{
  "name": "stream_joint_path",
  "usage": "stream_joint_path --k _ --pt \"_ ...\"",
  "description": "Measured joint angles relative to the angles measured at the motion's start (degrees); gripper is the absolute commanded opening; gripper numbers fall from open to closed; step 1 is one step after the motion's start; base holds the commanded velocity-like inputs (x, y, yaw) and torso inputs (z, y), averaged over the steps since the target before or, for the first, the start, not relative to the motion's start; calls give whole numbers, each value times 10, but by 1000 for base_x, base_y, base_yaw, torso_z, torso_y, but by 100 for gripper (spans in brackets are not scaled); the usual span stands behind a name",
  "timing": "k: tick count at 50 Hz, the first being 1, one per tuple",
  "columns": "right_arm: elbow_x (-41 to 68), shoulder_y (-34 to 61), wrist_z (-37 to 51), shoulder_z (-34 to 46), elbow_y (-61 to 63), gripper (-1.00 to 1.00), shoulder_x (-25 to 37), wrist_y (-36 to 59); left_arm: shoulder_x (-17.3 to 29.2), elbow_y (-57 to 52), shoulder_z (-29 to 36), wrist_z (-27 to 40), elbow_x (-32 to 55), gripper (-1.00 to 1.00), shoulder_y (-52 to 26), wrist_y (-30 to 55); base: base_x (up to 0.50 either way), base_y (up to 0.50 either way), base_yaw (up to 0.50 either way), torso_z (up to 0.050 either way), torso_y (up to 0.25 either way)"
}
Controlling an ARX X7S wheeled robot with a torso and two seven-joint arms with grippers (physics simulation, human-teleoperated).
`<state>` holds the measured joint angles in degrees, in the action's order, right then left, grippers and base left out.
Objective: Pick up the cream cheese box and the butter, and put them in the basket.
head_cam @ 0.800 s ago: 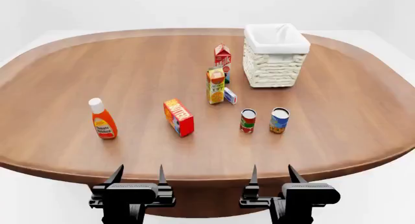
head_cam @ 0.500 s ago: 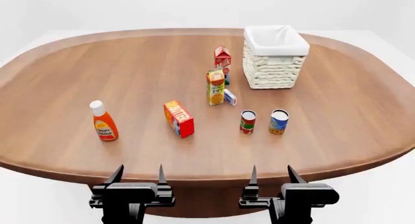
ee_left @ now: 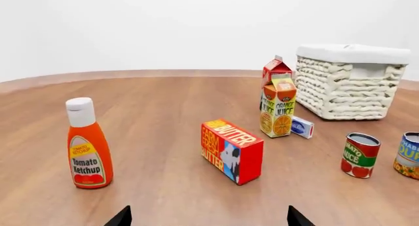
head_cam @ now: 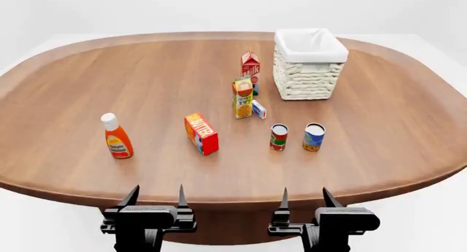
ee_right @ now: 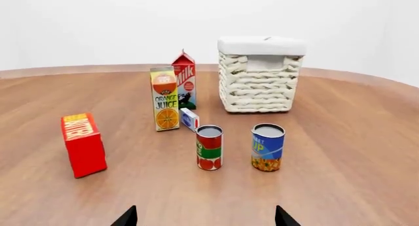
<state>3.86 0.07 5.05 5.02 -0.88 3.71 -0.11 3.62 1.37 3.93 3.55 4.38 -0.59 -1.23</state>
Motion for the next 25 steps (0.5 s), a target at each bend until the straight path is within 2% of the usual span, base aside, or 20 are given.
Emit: stream_joint_path --k 5,13,25 --pt "12 -1 5 -3 16 100 5 -27 7 -23 -12 15 8 100 1 -22 0 0 0 0 0" --pt "35 -2 17 -28 90 100 19 -96 24 -136 -64 55 26 100 17 -63 12 0 0 0 0" --pt "55 -27 23 -41 217 100 43 -154 49 -279 -121 96 35 100 46 -84 459 0 0 0 0"
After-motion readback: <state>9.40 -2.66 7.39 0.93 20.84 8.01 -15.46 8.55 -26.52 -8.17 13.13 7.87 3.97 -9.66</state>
